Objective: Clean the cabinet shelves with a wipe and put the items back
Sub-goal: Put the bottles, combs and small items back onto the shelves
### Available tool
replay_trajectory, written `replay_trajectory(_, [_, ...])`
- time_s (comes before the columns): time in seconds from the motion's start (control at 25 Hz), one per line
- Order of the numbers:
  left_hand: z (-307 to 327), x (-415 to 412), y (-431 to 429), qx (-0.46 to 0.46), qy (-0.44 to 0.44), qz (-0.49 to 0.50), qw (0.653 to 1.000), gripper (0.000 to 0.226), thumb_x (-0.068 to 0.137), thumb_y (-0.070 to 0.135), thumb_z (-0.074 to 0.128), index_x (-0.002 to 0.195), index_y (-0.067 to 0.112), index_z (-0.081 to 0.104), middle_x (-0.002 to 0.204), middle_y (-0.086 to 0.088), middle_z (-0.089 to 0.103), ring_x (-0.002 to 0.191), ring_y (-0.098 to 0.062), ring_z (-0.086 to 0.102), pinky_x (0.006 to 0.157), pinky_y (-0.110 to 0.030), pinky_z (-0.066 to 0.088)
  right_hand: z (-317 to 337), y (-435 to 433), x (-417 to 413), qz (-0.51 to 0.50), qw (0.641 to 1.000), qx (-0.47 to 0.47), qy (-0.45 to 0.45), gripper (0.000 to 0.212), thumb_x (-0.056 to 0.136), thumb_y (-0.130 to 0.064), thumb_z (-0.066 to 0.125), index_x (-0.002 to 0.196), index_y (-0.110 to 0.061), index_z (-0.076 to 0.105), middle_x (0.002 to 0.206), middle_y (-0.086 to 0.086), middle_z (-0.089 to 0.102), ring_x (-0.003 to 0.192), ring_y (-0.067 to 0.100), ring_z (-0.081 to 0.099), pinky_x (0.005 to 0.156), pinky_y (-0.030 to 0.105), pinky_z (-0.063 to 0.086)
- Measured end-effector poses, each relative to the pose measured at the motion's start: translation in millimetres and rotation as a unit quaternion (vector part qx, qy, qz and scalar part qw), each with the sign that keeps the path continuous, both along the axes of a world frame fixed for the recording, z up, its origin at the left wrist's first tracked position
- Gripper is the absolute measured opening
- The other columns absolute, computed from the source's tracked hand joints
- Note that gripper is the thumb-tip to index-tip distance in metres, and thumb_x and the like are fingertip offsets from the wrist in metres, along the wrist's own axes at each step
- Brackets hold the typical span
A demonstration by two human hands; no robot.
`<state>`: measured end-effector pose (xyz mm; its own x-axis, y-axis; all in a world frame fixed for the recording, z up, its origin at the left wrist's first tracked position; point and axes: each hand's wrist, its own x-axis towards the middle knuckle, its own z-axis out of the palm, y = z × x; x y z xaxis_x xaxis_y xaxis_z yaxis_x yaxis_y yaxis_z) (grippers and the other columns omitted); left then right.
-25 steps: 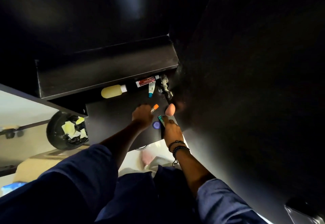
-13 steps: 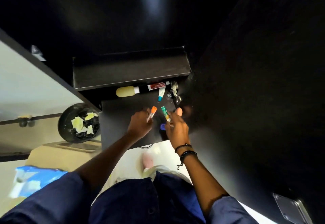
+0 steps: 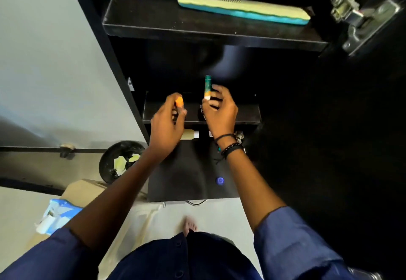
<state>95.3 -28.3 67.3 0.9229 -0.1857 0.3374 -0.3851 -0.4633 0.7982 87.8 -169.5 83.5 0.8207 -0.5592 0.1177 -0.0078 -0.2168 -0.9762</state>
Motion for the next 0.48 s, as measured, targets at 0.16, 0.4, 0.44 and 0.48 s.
replay_trajectory(0.16, [5,37,5,0.089,0.011,0.057,0.994,0.026,0.092,0.015,0.056,0.118,0.016,0.051,0.102,-0.008,0.062,0.096,-0.025,0.06,0.081,-0.036,0.05,-3,11,35,0.055,0.997,-0.026,0.049,0.04,0.078,0.006,0.063,0.116,-0.007,0.061,0.101,0.008,0.066,0.08,0.018,0.068,0.069,0.027,0.058])
replay_trajectory(0.4, [8,61,-3,0.106,0.036,0.116,0.987,0.019,0.091,0.005,0.049,0.109,0.009,0.051,0.105,-0.017,0.06,0.099,-0.037,0.056,0.081,-0.043,0.043,-19,22,58,0.106,0.968,-0.193,0.118,0.034,0.079,0.0,0.062,0.109,-0.014,0.069,0.105,0.01,0.07,0.094,0.028,0.067,0.084,0.039,0.055])
replay_trajectory(0.44, [7,61,-4,0.108,0.037,0.125,0.986,0.02,0.091,0.004,0.048,0.11,0.009,0.05,0.105,-0.016,0.059,0.099,-0.037,0.055,0.082,-0.042,0.042,-21,22,60,0.109,0.965,-0.204,0.122,0.034,0.08,-0.001,0.061,0.11,-0.014,0.068,0.106,0.011,0.07,0.096,0.029,0.067,0.084,0.04,0.055])
replay_trajectory(0.48, [6,59,-5,0.108,0.041,0.135,0.984,0.02,0.091,0.005,0.048,0.111,0.008,0.05,0.107,-0.017,0.058,0.101,-0.037,0.054,0.083,-0.042,0.041,-22,21,61,0.114,0.961,-0.218,0.123,0.034,0.081,-0.002,0.06,0.111,-0.014,0.068,0.107,0.011,0.069,0.096,0.03,0.066,0.084,0.041,0.055])
